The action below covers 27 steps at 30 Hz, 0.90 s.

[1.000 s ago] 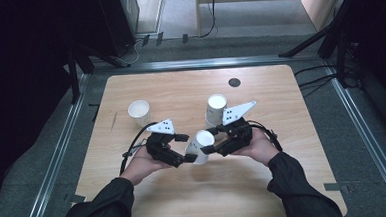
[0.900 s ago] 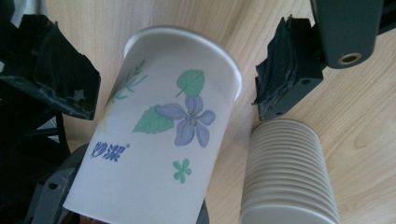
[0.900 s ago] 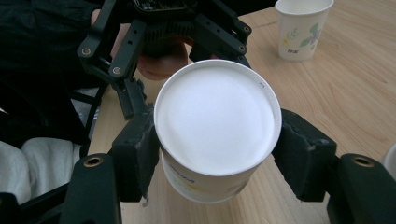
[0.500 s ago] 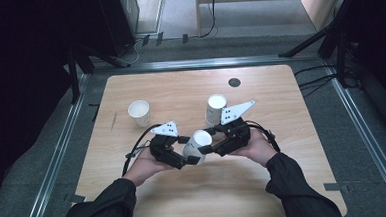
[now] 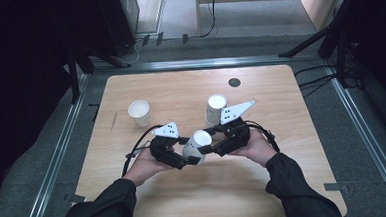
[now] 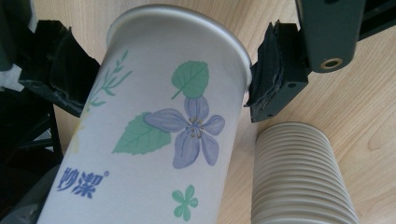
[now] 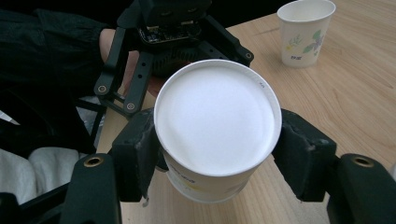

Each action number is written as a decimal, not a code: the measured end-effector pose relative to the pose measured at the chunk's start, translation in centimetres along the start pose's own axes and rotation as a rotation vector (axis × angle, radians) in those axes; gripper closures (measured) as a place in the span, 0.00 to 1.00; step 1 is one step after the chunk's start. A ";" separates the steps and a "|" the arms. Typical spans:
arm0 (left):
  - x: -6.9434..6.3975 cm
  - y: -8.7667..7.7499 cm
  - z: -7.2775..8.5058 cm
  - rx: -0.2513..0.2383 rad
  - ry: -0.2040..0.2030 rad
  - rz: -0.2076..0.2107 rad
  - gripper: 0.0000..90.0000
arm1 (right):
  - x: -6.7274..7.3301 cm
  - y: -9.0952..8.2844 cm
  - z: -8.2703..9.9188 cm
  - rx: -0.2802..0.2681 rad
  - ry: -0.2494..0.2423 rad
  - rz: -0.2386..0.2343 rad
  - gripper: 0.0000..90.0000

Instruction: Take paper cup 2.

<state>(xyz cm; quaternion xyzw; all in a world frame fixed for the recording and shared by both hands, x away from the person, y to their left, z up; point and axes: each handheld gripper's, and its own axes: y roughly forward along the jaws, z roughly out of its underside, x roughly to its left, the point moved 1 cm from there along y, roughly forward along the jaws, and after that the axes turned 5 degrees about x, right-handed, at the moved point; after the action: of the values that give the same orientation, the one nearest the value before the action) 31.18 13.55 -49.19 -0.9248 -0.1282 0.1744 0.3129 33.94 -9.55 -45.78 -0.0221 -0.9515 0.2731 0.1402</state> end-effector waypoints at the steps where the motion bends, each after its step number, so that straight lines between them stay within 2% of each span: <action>1: 0.0 0.0 0.0 0.000 0.000 0.000 0.24 | 0.0 0.0 0.0 0.001 0.001 0.000 0.40; 27: 0.1 -0.6 -0.1 -0.007 0.007 -0.002 0.25 | 0.2 -0.1 0.0 0.016 -0.005 0.011 0.35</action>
<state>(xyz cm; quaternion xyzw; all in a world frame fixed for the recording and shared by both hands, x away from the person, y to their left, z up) 31.22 13.98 -48.81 -0.9265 -0.1285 0.1701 0.3102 33.76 -9.59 -45.71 -0.0257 -0.9495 0.2814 0.1363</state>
